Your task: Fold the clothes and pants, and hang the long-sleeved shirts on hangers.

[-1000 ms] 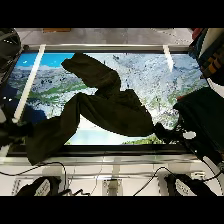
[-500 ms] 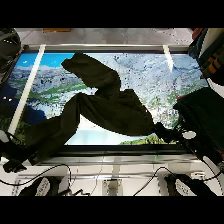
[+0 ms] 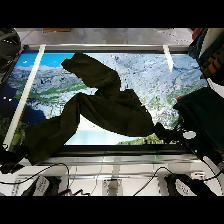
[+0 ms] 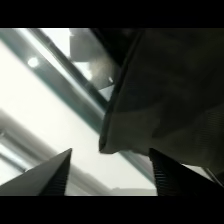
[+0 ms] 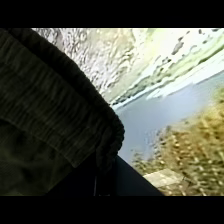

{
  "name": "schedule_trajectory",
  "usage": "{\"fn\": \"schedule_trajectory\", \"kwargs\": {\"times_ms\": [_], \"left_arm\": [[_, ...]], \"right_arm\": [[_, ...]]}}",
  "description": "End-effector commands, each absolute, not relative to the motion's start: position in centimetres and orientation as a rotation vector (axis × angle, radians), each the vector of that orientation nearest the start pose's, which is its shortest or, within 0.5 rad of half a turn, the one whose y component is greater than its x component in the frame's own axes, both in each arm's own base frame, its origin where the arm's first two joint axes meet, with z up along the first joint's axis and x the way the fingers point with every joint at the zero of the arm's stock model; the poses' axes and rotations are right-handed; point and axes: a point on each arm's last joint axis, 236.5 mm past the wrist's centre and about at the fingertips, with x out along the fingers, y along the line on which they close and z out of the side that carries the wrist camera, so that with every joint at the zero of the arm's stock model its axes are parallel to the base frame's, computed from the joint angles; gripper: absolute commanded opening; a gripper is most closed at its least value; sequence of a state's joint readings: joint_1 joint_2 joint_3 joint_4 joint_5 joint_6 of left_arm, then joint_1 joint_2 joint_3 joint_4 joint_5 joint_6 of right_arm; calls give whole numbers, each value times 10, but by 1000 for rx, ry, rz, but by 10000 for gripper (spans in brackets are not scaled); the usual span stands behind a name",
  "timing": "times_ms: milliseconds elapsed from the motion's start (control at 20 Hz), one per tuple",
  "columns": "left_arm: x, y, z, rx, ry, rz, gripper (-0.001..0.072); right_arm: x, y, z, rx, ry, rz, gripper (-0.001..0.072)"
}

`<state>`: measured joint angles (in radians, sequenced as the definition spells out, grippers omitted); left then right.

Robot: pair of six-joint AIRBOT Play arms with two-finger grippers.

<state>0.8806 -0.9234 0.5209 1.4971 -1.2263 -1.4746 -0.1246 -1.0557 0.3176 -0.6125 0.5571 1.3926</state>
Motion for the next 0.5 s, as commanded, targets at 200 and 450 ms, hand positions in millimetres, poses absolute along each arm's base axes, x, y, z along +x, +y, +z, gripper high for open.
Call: {"fn": "schedule_trajectory", "kwargs": {"times_ms": [200,450], "left_arm": [[143,108,-132,-742,1583,257,573],[175,111,-139,-798,1464,252,252]], "right_arm": [[288,70,-115,940,1133,-78,40],[283,77,-115,947,1163,-56,40]]}}
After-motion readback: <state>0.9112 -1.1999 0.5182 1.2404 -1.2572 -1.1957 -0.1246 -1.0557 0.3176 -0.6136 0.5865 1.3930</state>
